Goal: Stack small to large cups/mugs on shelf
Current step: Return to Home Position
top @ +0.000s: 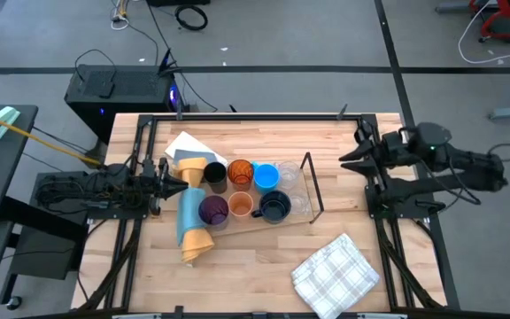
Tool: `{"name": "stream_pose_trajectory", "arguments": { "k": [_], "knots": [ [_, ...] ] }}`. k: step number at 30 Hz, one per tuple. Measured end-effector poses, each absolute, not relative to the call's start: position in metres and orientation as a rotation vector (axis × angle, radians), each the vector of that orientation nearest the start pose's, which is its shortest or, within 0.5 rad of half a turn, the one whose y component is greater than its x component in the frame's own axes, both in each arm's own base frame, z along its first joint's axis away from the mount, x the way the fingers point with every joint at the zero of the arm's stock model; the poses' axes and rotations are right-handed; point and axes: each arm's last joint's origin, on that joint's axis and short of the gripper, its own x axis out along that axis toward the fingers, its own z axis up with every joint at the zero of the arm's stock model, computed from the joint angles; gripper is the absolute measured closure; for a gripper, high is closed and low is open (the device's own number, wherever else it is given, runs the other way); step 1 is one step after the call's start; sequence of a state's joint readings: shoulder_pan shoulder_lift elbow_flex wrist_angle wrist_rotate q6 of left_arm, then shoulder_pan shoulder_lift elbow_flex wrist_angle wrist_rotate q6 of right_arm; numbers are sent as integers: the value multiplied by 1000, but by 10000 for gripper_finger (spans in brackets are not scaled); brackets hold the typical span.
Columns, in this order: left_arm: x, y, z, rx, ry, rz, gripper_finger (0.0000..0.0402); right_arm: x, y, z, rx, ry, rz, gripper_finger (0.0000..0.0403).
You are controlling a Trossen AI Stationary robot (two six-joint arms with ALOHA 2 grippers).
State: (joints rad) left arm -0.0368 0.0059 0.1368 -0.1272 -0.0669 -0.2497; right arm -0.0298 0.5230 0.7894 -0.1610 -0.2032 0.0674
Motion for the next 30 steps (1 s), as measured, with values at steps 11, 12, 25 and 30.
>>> {"name": "stream_pose_trajectory", "arguments": {
  "k": [11, 12, 25, 30],
  "knots": [
    [88, -1, 197, -250, -7, 30, 341, 113, -10, 342, 111, -157, 95, 329],
    [88, -1, 197, -250, -7, 30, 343, 114, -9, 341, 118, -186, 105, 329],
    [88, -1, 197, -250, -7, 30, 343, 114, -5, 323, -4, -207, -45, 361],
    [88, -1, 197, -251, -7, 30, 338, 88, -5, 329, -4, -285, -51, 368]
  ]
}}
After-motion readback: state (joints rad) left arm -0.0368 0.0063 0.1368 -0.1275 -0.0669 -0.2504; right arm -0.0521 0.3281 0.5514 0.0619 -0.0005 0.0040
